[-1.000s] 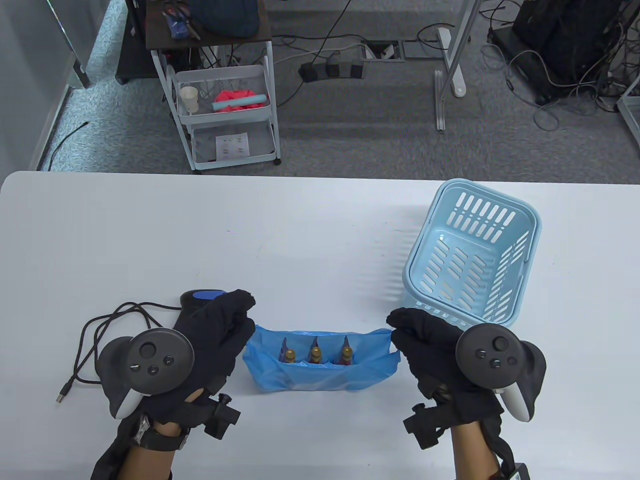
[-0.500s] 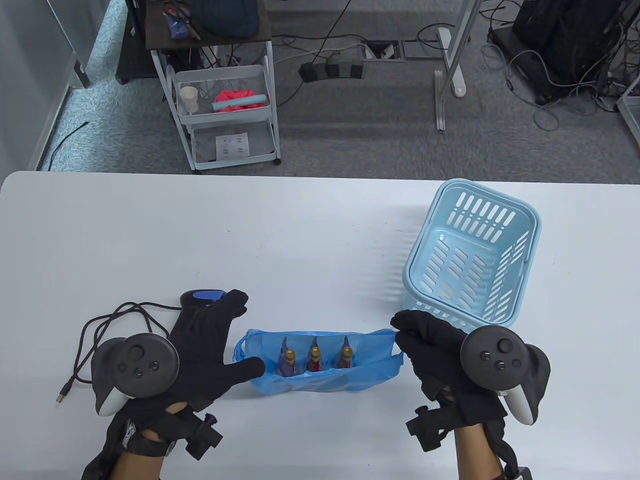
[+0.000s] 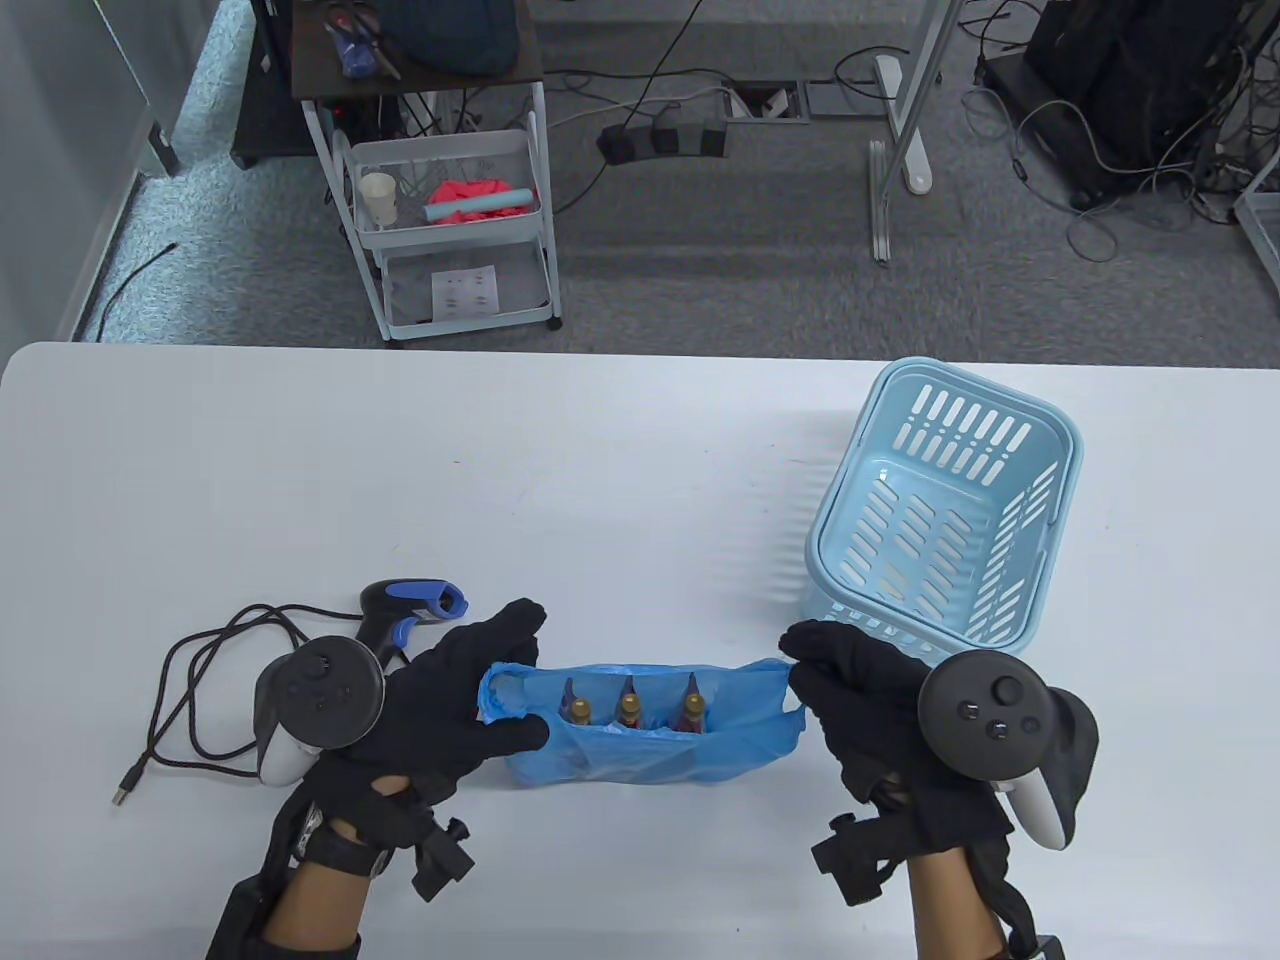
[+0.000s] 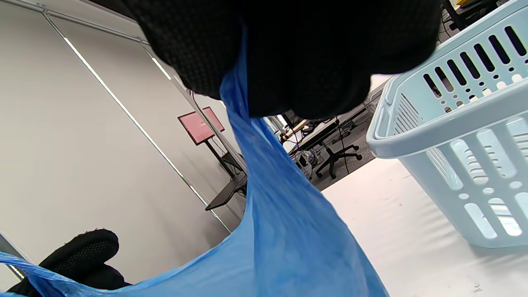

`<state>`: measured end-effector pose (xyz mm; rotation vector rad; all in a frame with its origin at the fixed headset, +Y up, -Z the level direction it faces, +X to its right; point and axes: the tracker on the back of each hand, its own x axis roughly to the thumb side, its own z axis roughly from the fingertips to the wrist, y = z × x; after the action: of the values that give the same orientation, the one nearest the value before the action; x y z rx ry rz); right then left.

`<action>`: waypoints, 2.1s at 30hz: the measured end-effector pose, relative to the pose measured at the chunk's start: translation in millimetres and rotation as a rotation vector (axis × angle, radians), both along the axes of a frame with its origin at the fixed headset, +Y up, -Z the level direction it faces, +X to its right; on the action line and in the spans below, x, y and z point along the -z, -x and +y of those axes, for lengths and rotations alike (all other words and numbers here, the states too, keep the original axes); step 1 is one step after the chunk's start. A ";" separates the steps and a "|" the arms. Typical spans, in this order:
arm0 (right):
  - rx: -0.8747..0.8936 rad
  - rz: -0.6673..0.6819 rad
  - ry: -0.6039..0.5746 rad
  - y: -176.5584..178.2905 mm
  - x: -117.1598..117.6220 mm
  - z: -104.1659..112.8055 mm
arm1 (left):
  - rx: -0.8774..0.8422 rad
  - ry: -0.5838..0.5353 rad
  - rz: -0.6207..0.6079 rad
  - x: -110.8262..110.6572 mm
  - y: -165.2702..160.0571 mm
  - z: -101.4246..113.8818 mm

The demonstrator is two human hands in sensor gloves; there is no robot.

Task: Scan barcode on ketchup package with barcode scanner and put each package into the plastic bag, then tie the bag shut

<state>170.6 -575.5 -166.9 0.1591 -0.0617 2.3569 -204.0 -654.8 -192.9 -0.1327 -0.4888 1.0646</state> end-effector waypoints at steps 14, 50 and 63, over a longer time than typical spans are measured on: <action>0.052 0.050 -0.046 -20.7 -19.6 -3.1 | -0.070 -0.022 0.035 6.0 4.0 -11.8; 0.240 0.245 -0.078 61.5 31.2 -83.6 | 0.213 -0.146 0.045 -6.8 -23.6 -7.5; -0.150 0.175 -0.225 111.1 19.0 -80.2 | 0.515 -0.324 0.111 -25.6 -61.2 -2.8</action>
<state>59.6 -655.7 -185.8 0.4936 -0.2380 2.4702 -142.8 -657.5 -167.3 0.0855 -0.4867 0.4779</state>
